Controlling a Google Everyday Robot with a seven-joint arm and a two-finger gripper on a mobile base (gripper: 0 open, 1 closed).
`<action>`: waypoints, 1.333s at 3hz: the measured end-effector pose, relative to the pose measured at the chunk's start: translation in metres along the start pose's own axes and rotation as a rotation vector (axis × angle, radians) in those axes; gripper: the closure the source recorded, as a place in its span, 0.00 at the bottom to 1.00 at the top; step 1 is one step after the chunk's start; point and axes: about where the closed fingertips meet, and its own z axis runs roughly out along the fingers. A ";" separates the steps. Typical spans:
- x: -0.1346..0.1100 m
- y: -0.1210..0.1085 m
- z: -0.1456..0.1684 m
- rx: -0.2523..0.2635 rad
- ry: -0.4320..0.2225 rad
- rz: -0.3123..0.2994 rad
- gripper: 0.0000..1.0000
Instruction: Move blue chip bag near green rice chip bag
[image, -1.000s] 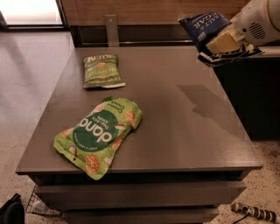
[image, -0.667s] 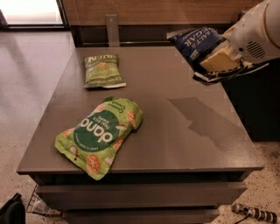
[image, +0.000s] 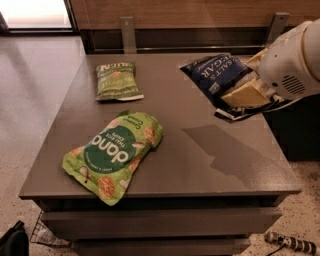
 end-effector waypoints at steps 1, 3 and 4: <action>-0.002 0.020 0.009 -0.092 -0.025 -0.031 1.00; -0.004 0.032 0.049 -0.353 -0.050 -0.051 0.93; -0.005 0.033 0.050 -0.359 -0.049 -0.055 0.76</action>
Offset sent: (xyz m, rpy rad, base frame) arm 0.0026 0.0378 -0.0452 0.1185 0.2503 0.2985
